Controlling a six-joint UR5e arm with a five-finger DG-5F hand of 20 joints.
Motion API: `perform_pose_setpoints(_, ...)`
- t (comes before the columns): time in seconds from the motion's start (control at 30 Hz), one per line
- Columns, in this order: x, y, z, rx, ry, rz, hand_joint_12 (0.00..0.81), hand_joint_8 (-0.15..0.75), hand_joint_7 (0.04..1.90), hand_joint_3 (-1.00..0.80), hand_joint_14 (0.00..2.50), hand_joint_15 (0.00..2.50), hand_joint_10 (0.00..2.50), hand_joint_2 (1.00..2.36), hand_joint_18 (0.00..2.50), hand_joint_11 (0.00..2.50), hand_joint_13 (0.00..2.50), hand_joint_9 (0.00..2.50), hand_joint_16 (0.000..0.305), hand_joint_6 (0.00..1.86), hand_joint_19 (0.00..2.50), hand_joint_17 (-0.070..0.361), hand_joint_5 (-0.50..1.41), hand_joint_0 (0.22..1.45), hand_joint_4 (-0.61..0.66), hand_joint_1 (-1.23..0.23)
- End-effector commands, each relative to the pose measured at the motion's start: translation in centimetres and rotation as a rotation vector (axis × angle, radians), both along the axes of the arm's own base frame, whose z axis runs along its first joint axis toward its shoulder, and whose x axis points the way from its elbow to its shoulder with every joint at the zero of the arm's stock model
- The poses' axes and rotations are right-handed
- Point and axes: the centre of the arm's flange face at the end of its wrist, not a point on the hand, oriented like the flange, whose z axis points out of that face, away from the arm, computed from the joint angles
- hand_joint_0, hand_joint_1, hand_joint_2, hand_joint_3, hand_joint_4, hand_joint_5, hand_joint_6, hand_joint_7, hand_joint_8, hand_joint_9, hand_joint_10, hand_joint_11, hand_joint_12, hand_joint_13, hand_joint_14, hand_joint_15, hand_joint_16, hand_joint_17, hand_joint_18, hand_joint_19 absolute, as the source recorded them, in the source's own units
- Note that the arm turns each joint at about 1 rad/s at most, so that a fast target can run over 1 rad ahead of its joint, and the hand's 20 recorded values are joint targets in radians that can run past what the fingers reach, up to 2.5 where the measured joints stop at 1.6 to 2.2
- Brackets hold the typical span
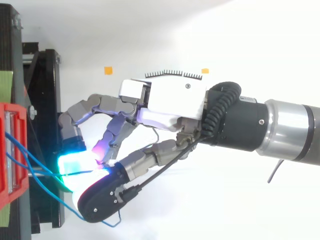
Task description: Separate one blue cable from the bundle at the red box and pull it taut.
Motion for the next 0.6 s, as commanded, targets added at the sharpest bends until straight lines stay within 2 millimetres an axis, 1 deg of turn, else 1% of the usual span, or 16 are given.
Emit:
perform_pose_setpoints(0.0, 0.0, 0.03, -0.01, -0.002, 0.0, 0.001, 0.389, 0.218, 1.23, -0.5, 0.03, 0.74, 0.03, 1.0, 0.8, 1.39, 1.01, 1.19, 0.052, 0.81, 0.73, 0.117, -0.13, 0.55, -0.07, -0.67)
perform_pose_setpoints(0.17, 0.02, 0.03, 0.05, -0.002, 0.0, 0.001, 0.403, 0.244, 1.23, -0.5, 0.03, 0.74, 0.03, 1.0, 0.82, 1.38, 1.02, 1.2, 0.054, 0.8, 0.74, 0.122, -0.12, 0.51, -0.05, -0.69)
perform_pose_setpoints(0.4, 0.01, -0.11, 0.05, 0.0, -0.001, -0.002, 0.419, 0.269, 1.24, -0.5, 0.03, 0.74, 0.03, 1.0, 0.85, 1.37, 1.03, 1.2, 0.057, 0.78, 0.74, 0.128, -0.12, 0.49, -0.02, -0.64)
perform_pose_setpoints(0.47, 0.06, 0.04, 0.12, 0.0, -0.002, 0.001, 0.425, 0.282, 1.24, -0.5, 0.03, 0.74, 0.03, 1.0, 0.86, 1.37, 1.04, 1.21, 0.059, 0.76, 0.73, 0.132, -0.12, 0.47, -0.01, -0.66)
perform_pose_setpoints(0.53, 0.05, -0.1, 0.12, 0.0, -0.002, -0.002, 0.437, 0.299, 1.24, -0.5, 0.03, 0.74, 0.03, 1.0, 0.87, 1.33, 1.03, 1.18, 0.061, 0.75, 0.73, 0.138, -0.12, 0.45, 0.03, -0.72)
perform_pose_setpoints(0.57, 0.05, 0.02, 0.12, 0.0, -0.002, 0.0, 0.438, 0.304, 1.23, -0.5, 0.03, 0.74, 0.03, 1.0, 0.87, 1.33, 1.03, 1.18, 0.062, 0.75, 0.73, 0.139, -0.12, 0.44, 0.04, -0.73)
